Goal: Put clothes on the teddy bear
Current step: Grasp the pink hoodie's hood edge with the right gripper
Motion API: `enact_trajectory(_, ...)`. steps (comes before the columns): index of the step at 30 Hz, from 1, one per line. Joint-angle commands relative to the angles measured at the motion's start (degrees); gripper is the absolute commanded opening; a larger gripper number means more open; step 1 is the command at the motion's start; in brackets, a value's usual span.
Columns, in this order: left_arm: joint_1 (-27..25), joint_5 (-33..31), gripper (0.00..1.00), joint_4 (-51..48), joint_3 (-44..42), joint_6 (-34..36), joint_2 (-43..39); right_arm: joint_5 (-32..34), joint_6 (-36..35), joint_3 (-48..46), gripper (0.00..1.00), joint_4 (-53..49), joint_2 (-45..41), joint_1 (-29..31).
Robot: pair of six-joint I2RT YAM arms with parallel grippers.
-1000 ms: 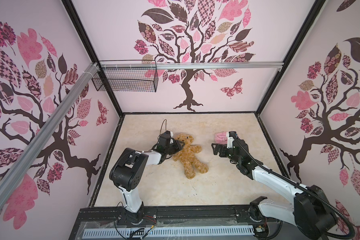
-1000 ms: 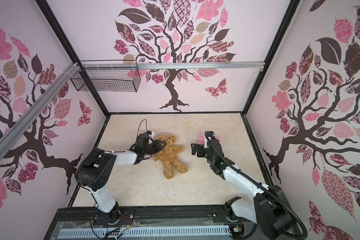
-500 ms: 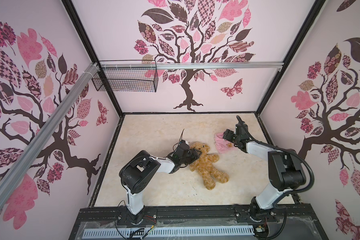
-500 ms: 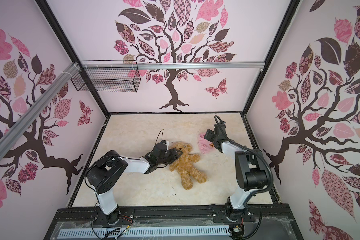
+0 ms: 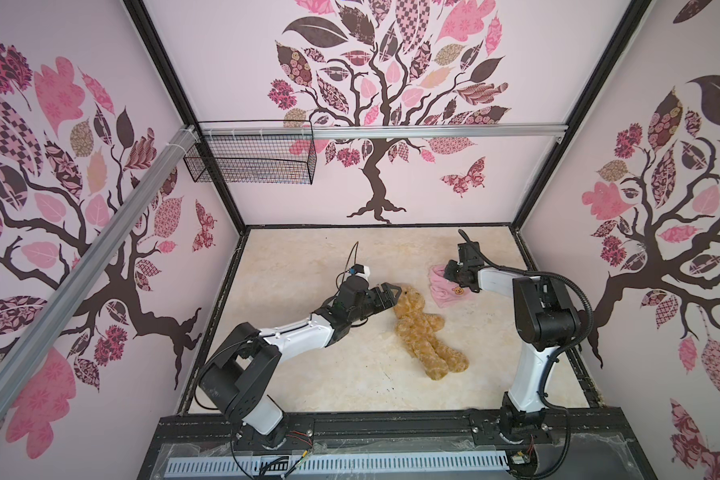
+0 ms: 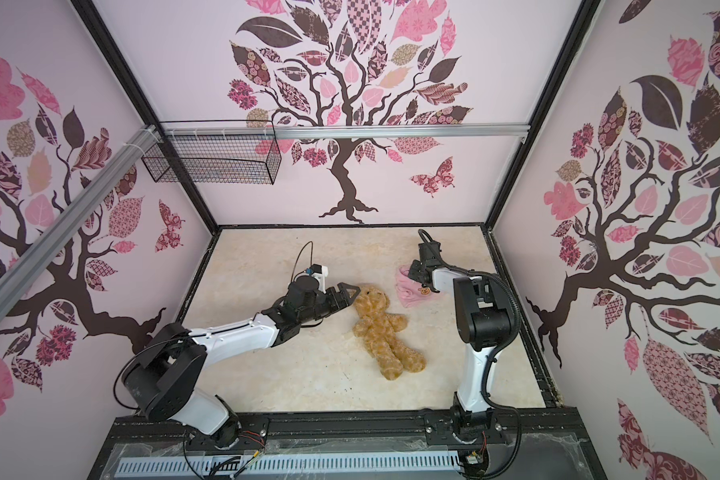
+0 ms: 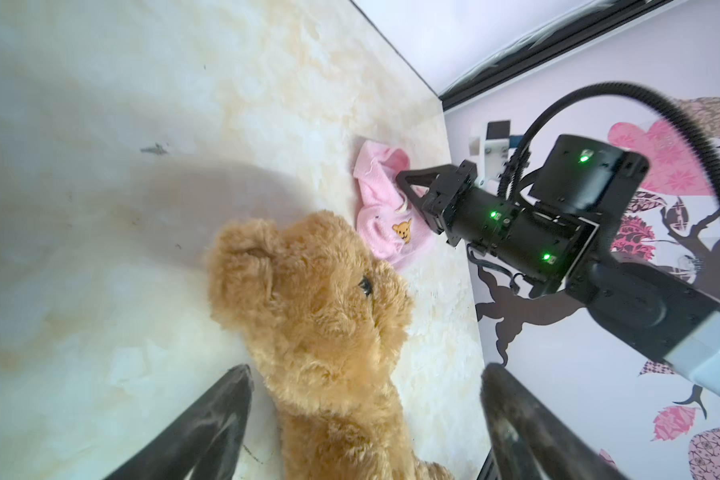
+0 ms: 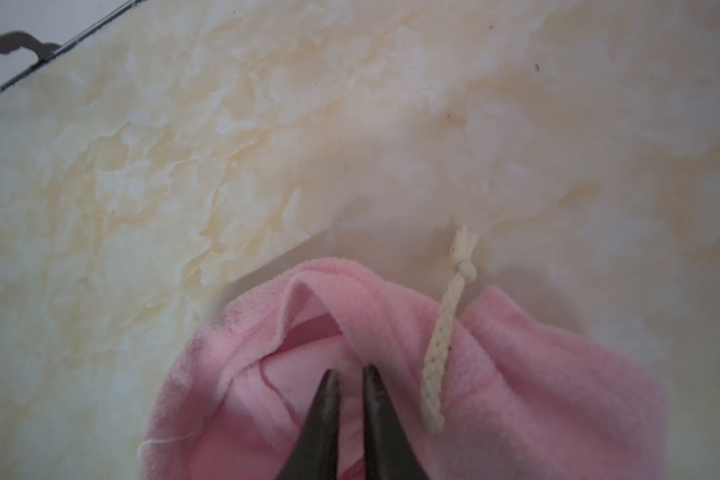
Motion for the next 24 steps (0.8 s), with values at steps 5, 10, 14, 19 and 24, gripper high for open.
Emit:
enact_trajectory(5,1.14,-5.21,0.88,-12.44,-0.82,14.68,-10.48,-4.91,-0.19,-1.67,0.00,0.33,-5.51,-0.71)
enact_trajectory(10,1.04,-8.00,0.86,-16.50,0.25,18.53,-15.89,-8.09,1.04,-7.37,0.02,2.96,-13.13,-0.73)
enact_trajectory(14,1.04,-8.84,0.85,-16.45,-0.49,18.65,-17.28,-0.96,0.04,-9.60,0.34,1.77,-13.97,-0.73)
enact_trajectory(19,1.04,-8.47,0.85,-15.60,-0.30,17.55,-15.64,3.74,-2.50,-4.61,0.50,-2.82,-8.34,-0.93)
enact_trajectory(24,1.04,-7.42,0.85,-15.37,-0.34,16.97,-14.78,1.23,-2.43,1.54,0.52,-6.74,-1.00,-1.16)
